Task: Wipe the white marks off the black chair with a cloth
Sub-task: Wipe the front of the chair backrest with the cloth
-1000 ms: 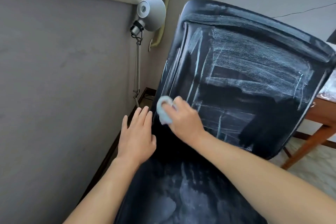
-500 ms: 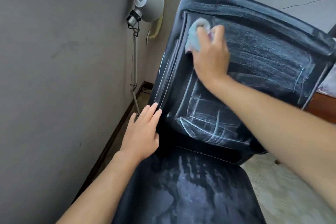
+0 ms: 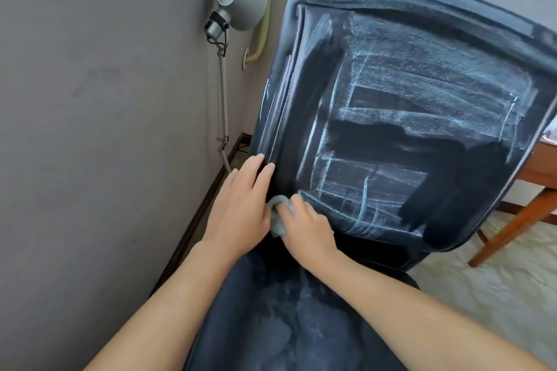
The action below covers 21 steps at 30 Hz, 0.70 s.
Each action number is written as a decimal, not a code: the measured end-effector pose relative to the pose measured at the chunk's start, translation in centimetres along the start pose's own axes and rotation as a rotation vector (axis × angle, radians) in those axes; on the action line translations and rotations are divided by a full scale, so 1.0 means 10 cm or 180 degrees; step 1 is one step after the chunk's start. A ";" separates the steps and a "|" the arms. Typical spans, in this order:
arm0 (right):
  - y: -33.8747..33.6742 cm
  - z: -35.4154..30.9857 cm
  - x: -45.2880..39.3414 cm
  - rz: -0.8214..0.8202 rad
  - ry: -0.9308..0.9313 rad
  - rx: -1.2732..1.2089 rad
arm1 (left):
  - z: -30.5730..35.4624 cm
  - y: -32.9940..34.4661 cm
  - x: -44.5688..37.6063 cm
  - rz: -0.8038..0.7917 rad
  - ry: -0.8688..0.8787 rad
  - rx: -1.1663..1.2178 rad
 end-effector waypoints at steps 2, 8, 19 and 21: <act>-0.24 0.07 -0.02 0.0142 -0.0029 -0.0188 | 0.03 -0.02 -0.13 0.0118 0.0177 -0.0289; -1.31 0.65 -0.48 0.0885 0.0303 -0.0316 | 0.13 0.17 -0.68 0.0506 0.0140 -0.0053; -2.49 0.90 -2.10 0.1382 0.0007 0.0230 | 0.15 0.35 -0.78 0.0757 0.0176 -0.0325; -2.38 0.91 -2.29 0.1315 0.0326 0.0167 | 0.21 0.35 -0.80 0.0661 0.0307 -0.0556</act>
Point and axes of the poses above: each hand's wrist, its own x-axis away from the middle knuckle, its own y-axis out of the palm, z = x × y, the point moved 4 cm from there along -x, towards the middle knuckle
